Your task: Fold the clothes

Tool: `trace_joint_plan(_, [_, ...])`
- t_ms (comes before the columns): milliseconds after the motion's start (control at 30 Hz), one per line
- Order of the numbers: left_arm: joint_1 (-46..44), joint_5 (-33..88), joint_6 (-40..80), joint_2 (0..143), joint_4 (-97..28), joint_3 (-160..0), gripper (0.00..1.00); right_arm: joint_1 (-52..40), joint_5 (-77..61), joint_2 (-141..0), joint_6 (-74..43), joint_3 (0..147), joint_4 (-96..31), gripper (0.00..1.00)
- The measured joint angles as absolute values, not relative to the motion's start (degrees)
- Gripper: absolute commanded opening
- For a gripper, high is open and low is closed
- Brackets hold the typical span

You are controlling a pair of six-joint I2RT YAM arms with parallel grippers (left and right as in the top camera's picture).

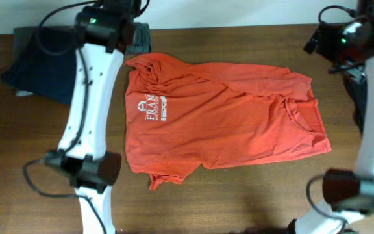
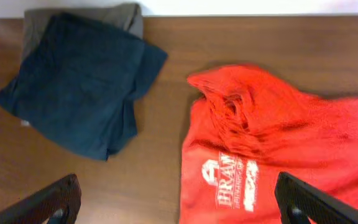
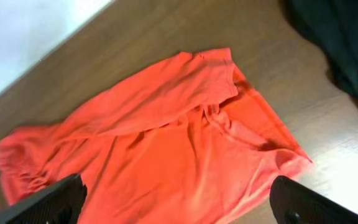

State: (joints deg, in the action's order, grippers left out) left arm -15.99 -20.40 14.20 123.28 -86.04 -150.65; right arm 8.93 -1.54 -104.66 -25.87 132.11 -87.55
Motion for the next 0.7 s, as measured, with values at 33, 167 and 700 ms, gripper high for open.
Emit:
trace_joint_plan(33, [-16.16, -19.46, 14.13, 121.71, -87.66, -150.74, 0.99, 8.93, -1.54, -103.55, -25.74, 132.11, -88.42, 0.99])
trace_joint_plan(167, [-16.27, -17.12, 15.57, 116.55, -95.74, -151.46, 0.99, 8.93, -1.04, -96.33, -25.65, 132.16, -95.68, 0.99])
trace_joint_plan(700, [-16.23, -8.97, 19.57, 88.07, -96.25, -125.71, 0.99, 8.93, 4.62, -74.89, -26.68, 108.44, -96.49, 0.99])
